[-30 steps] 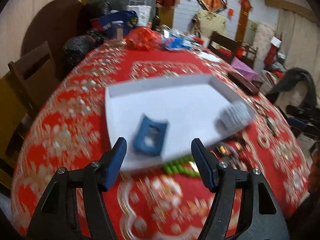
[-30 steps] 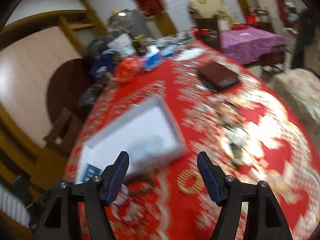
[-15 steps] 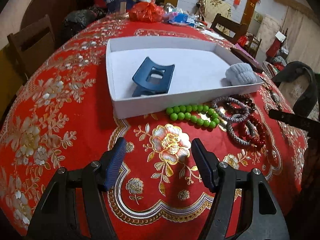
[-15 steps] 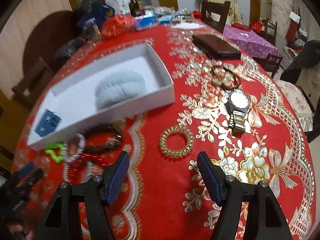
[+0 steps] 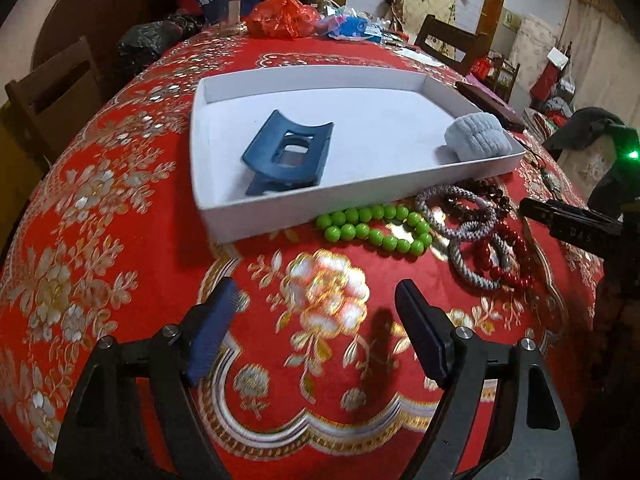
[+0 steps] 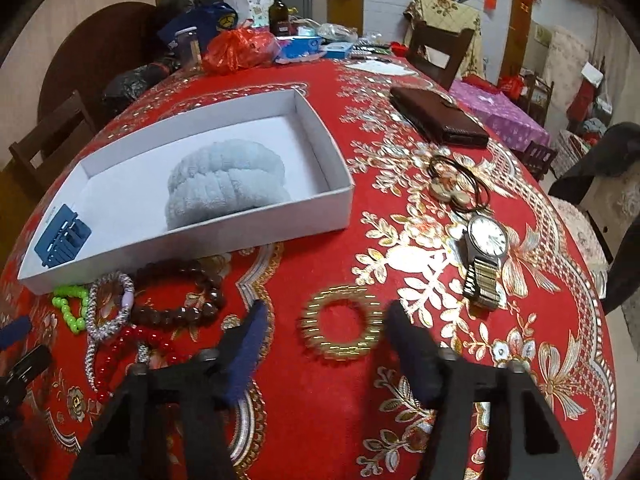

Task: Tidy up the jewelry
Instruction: 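Grasp the green bead bracelet with the left tool while the right tool grasps the gold coil tie, then lift the green bracelet and gold coil tie toward the white tray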

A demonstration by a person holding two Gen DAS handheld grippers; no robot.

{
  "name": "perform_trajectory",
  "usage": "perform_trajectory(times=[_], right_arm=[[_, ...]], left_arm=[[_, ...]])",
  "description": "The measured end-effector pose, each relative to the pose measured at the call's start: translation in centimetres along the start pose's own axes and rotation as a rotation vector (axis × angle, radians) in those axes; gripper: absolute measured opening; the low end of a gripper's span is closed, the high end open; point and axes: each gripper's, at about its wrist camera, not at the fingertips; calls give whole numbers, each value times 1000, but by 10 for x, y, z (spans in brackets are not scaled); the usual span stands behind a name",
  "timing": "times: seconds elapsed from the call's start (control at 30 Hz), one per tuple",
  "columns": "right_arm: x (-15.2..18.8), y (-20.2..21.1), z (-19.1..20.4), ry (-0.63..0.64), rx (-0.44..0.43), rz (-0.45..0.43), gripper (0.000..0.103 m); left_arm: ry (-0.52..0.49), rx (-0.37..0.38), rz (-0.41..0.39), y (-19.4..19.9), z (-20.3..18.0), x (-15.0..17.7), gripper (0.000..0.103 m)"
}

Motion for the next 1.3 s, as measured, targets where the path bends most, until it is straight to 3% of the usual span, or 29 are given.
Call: perform_trajectory(times=[0.1, 0.2, 0.37, 0.53, 0.73, 0.77, 0.83, 0.87, 0.93, 0.97, 1.17, 1.3], right_arm=[[0, 2, 0, -17, 1, -3, 38], [0, 4, -3, -40, -16, 2, 36], [0, 4, -5, -52, -25, 0, 36], [0, 3, -5, -50, -27, 1, 36], [1, 4, -3, -40, -38, 9, 36], [1, 4, -3, -42, -41, 11, 33], [2, 7, -4, -62, -64, 19, 29], [3, 8, -5, -70, -81, 20, 27], [5, 15, -4, -74, -100, 12, 26], [5, 19, -3, -72, -102, 2, 26], [9, 50, -4, -105, -153, -61, 26], [17, 68, -2, -125, -204, -94, 26]], left_arm=[[-15, -5, 9, -7, -7, -8, 80], [-13, 11, 23, -10, -13, -14, 80], [108, 59, 21, -5, -4, -22, 80], [157, -21, 44, -17, -7, -33, 80], [46, -113, 27, -19, -21, -23, 80], [26, -121, 22, -18, -22, -20, 77], [-1, -106, 4, -12, -19, -14, 50], [-14, -93, -2, -9, -18, -12, 43], [-36, -59, -5, -4, -14, -7, 14], [-37, -37, -1, -2, -12, -5, 10], [-18, 104, -23, 9, 2, 10, 8], [-26, 147, -66, 18, 0, 11, 8]])
Point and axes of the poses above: each gripper's, at about its wrist camera, not at the fingertips, and y roughly against the way its jaws point, z to its left, x to its underside, and after that the axes turned 3 degrees about -x, right-handed
